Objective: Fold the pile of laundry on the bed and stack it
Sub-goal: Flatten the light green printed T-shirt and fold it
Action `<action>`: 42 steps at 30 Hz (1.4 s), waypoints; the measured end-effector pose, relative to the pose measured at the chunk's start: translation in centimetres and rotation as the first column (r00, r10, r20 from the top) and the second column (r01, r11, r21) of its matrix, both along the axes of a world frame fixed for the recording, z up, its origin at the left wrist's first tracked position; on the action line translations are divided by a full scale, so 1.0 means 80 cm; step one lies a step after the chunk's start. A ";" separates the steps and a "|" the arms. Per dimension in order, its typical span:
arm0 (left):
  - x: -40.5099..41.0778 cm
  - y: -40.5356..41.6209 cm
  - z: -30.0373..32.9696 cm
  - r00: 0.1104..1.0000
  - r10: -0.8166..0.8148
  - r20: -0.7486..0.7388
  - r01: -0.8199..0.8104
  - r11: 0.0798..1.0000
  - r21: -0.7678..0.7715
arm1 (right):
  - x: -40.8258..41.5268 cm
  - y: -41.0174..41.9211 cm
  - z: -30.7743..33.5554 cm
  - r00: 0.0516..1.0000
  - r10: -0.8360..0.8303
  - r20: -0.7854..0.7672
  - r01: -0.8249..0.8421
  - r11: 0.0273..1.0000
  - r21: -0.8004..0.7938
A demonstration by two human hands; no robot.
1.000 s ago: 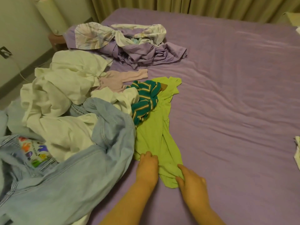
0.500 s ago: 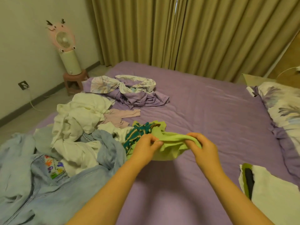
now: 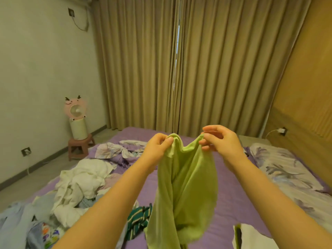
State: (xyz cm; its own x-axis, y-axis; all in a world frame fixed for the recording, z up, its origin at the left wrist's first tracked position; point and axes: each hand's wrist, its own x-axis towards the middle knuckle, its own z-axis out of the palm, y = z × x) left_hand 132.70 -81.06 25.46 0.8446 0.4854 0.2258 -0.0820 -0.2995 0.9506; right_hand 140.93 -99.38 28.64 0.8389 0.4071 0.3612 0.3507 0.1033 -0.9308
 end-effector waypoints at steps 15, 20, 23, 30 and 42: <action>-0.031 -0.078 0.092 0.938 -0.337 -0.082 0.346 0.922 0.172 | -0.043 -0.036 0.065 0.982 0.180 0.056 -0.186 0.973 0.136; -0.052 -0.073 0.126 0.924 -0.345 0.164 0.360 0.931 -0.065 | -0.065 -0.050 0.007 0.983 0.183 -0.005 -0.181 0.976 0.121; -0.073 -0.049 0.158 0.909 -0.342 0.237 0.390 0.900 -0.196 | -0.095 -0.047 -0.061 0.936 0.321 -0.146 -0.337 0.936 -0.105; -0.132 0.059 0.163 0.969 -0.157 0.190 0.187 0.971 -0.148 | -0.126 -0.037 -0.094 0.963 0.025 -0.270 -0.036 0.999 -0.034; -0.162 0.010 0.010 0.853 -0.445 -0.275 0.502 0.843 0.192 | -0.185 0.049 -0.003 0.983 -0.072 -0.171 0.058 0.995 -0.086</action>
State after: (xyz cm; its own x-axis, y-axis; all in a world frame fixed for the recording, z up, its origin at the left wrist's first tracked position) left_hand 119.78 -80.26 26.24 0.9967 -0.0342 0.0737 -0.0809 -0.5029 0.8606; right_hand 126.12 -95.50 28.36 0.9119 0.3708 0.1758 0.1860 0.0083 -0.9825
